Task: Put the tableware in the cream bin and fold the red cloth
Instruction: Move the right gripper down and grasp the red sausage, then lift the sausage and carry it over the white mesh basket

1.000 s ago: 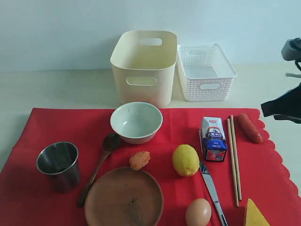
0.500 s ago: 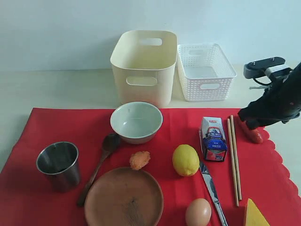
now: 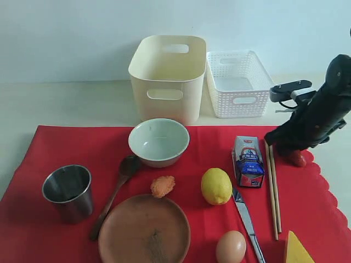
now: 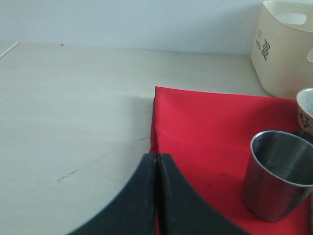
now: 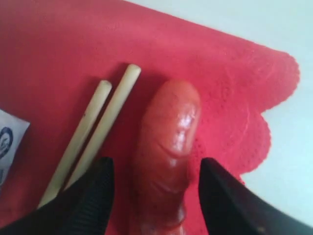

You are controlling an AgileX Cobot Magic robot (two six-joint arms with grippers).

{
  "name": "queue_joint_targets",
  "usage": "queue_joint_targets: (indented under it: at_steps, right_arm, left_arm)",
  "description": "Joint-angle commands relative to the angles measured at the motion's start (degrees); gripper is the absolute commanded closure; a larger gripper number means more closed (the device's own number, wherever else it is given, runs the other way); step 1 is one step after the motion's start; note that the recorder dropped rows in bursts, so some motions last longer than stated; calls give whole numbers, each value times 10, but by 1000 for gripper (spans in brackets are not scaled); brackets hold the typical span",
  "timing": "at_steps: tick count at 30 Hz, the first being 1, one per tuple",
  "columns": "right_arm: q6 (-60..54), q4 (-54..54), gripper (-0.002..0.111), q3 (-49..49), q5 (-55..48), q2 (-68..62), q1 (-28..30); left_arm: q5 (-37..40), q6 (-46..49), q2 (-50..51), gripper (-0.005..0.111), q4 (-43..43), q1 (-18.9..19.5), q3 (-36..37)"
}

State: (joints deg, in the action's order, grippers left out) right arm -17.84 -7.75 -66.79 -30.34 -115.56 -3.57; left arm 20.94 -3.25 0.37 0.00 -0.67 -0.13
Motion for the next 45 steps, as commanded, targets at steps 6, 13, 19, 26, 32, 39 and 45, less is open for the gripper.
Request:
queue_joint_targets:
  at_steps: [6,13,19,26,32,39,45]
  right_arm:
    - [2,3,91,-22,13,-45,2]
    - [19,8,108,-23,-47,37,2]
    - [6,-56,108,-17,-111,155,2]
    - [-211,-314,108,24,-95,217,2]
    - [-380,-508,108,30,-90,215,2]
    - [-394,-547,108,-4,-32,167,2]
    - [-326,-514,108,-94,-33,91,2]
  left_arm:
    - [-6,-2,-4,107,-4,1,1]
    - [-6,-2,-4,107,-4,1,1]
    - [-6,-2,-4,107,-4,1,1]
    - [-6,-2,-4,107,-4,1,1]
    - [-6,-2,-4,107,-4,1,1]
    - [-6,-2,-4,107,-4,1,1]
    - [-6,-2,-4,107,-4,1,1]
